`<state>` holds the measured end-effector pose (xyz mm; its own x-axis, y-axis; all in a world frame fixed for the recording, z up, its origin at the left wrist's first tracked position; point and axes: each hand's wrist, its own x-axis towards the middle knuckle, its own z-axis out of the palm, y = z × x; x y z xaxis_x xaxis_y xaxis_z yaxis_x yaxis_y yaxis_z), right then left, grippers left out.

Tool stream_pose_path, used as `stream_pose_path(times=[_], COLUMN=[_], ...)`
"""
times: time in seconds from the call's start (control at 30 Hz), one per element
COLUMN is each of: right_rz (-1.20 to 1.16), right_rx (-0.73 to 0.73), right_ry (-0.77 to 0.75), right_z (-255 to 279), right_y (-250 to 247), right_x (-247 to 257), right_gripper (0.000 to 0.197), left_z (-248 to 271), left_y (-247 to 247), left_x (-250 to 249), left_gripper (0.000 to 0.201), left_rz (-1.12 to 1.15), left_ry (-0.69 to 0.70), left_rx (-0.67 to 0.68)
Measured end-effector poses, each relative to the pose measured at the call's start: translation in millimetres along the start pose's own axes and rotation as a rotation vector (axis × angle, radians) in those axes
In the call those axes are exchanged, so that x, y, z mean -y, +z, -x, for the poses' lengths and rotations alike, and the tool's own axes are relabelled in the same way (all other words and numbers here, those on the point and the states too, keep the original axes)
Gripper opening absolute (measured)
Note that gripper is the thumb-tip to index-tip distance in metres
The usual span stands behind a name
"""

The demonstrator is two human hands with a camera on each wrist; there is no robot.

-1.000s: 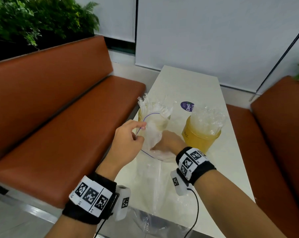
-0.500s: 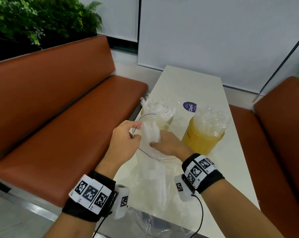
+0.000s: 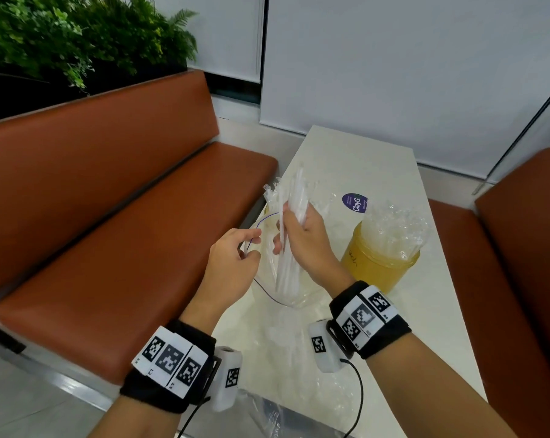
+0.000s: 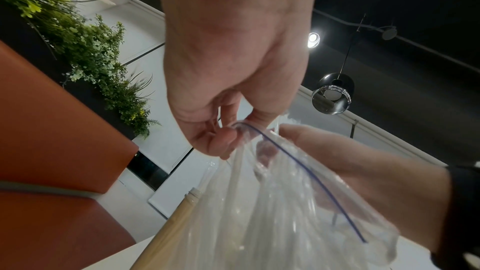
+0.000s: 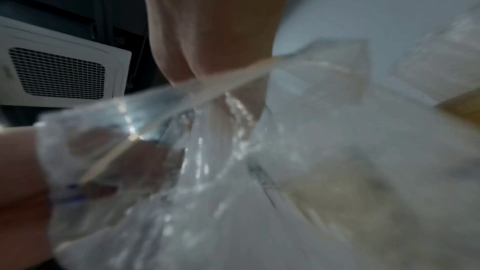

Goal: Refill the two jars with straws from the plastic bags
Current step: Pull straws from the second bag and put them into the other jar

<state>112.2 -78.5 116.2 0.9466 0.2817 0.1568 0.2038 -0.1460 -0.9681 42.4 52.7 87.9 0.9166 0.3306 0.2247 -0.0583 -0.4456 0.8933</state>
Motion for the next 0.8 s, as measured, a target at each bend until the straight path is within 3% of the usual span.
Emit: stream_pose_path(times=[0.1,0.2,0.4,0.6,0.8], right_rz=[-0.087,-0.200,-0.393,-0.418,-0.424], right_rx=[-0.076,-0.089,-0.115,-0.218,-0.375], right_ry=[-0.065,-0.114,-0.214,-0.335,-0.591], right_z=[-4.4,-9.3,-27.2,-53.9,-87.9], right_y=[9.2,15.3,11.9,-8.3,-33.4], right_x=[12.2,30.5,93.8,162.0,196.5], right_gripper=[0.021,0.032,0.034,0.032,0.027], left_z=[0.4,-0.1,-2.4,-3.4,-4.2], left_y=[1.2,1.4,-5.5,-9.9,-18.1], left_x=[1.9,6.0,12.2,21.8,35.1], left_gripper=[0.041,0.041,0.041,0.039,0.035], left_rz=[0.015,0.030,0.006,-0.034,-0.044], left_ry=[-0.015,-0.021,-0.029,-0.032,-0.034], left_rx=[0.000,0.001,0.007,0.014,-0.002])
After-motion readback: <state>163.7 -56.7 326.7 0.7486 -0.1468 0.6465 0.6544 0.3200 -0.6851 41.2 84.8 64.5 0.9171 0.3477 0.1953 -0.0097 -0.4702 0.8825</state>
